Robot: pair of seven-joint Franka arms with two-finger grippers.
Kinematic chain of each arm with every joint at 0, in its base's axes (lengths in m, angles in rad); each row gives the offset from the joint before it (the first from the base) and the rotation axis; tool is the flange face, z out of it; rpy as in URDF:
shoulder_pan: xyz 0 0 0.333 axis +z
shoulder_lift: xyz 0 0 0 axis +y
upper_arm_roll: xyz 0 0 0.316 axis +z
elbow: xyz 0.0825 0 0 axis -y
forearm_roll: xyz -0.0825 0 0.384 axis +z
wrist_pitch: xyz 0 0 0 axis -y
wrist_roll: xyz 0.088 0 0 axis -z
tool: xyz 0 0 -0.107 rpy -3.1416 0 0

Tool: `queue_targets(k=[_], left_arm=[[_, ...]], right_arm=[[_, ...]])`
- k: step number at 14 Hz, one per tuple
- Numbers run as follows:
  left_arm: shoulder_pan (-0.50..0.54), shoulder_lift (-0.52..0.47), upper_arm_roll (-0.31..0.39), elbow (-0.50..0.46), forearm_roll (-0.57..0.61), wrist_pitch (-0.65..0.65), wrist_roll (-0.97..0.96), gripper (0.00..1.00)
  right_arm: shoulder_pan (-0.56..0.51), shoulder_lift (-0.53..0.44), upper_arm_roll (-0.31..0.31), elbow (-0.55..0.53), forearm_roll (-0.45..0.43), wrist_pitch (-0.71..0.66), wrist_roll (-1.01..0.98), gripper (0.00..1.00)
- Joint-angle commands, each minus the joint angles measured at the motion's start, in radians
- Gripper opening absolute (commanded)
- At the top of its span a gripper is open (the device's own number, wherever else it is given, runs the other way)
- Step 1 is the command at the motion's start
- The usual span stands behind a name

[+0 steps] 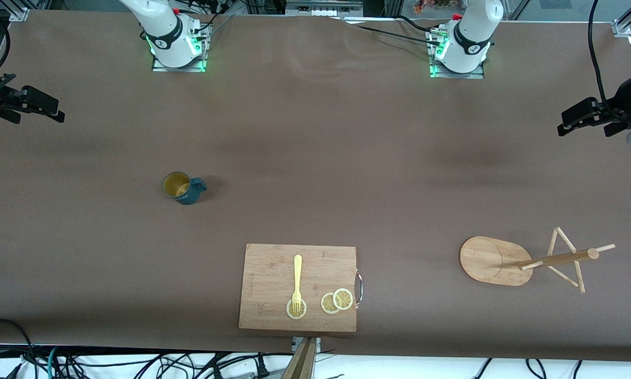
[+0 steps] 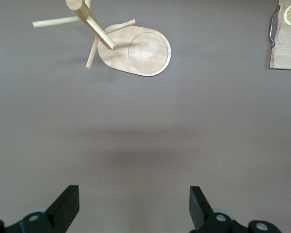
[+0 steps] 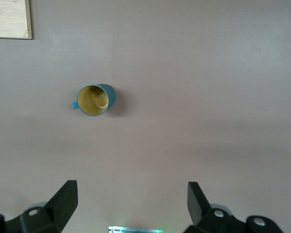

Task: Pass cup and hang on rack

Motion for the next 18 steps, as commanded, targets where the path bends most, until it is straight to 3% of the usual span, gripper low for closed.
queue_targets(k=[1, 7, 10, 12, 15, 18], left_arm=[[-0.007, 0.009, 0.001, 0.024, 0.021, -0.006, 0.014, 1.00], [-0.007, 0.011, 0.001, 0.024, 0.021, -0.004, 0.016, 1.00], [-0.006, 0.011, 0.001, 0.024, 0.021, -0.004, 0.016, 1.00], [-0.006, 0.011, 0.001, 0.024, 0.021, -0.004, 0.016, 1.00], [-0.006, 0.011, 0.001, 0.024, 0.021, -0.004, 0.016, 1.00], [-0.006, 0.011, 0.001, 0.024, 0.021, -0.004, 0.016, 1.00]], right_arm=[[-0.001, -0.003, 0.016, 0.010, -0.012, -0.012, 0.003, 0.99], [0.001, 0.017, 0.023, 0.003, -0.035, -0.062, 0.001, 0.99], [0.008, 0.037, 0.023, -0.008, -0.032, -0.200, 0.012, 0.99], [0.019, 0.039, 0.023, -0.026, -0.031, -0.182, 0.065, 1.00], [0.067, 0.031, 0.031, -0.118, -0.035, -0.033, 0.226, 1.00], [0.087, 0.028, 0.036, -0.306, -0.037, 0.300, 0.246, 1.00]])
